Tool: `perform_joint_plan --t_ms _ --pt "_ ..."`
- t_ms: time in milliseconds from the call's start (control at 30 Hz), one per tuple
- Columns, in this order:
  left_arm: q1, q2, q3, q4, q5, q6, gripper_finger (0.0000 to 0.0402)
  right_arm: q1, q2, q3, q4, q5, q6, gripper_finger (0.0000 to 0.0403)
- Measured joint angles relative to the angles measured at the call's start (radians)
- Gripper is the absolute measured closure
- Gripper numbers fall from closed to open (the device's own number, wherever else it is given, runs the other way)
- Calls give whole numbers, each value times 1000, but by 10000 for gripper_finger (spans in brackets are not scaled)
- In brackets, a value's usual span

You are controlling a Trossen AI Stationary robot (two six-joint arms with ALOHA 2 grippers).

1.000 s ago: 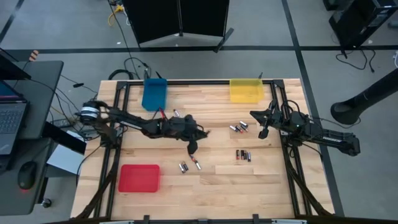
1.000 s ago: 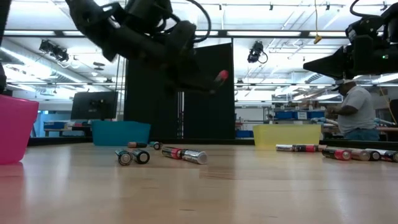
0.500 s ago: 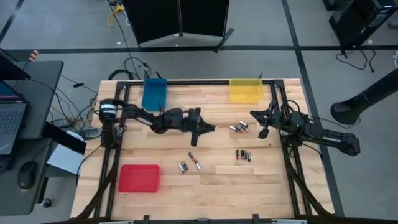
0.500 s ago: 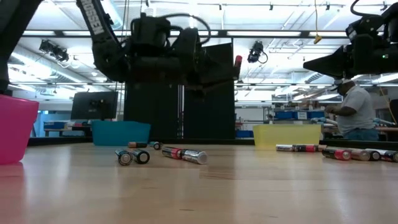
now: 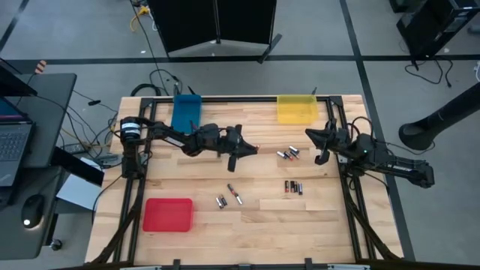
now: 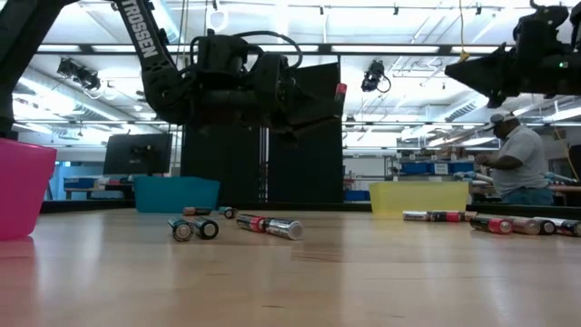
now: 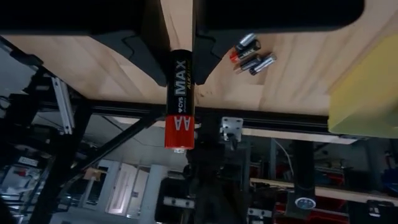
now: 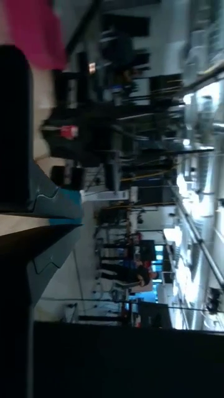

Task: Sort batteries
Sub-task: Put the red battery into the yellow bin

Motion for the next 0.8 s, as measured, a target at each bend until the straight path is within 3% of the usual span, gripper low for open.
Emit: perform_joint_plan --t_ms 167,300,533,800 --pt "0 0 0 -13 10 -1 356 0 26 0 -1 -26 82 366" --pt "0 0 0 -21 2 -2 356 25 104 0 30 -47 130 391" --pt "-17 0 0 -18 -8 -1 356 135 336 0 263 -36 176 389" --pt "-26 0 0 10 -10 -2 356 277 648 6 552 74 182 374"
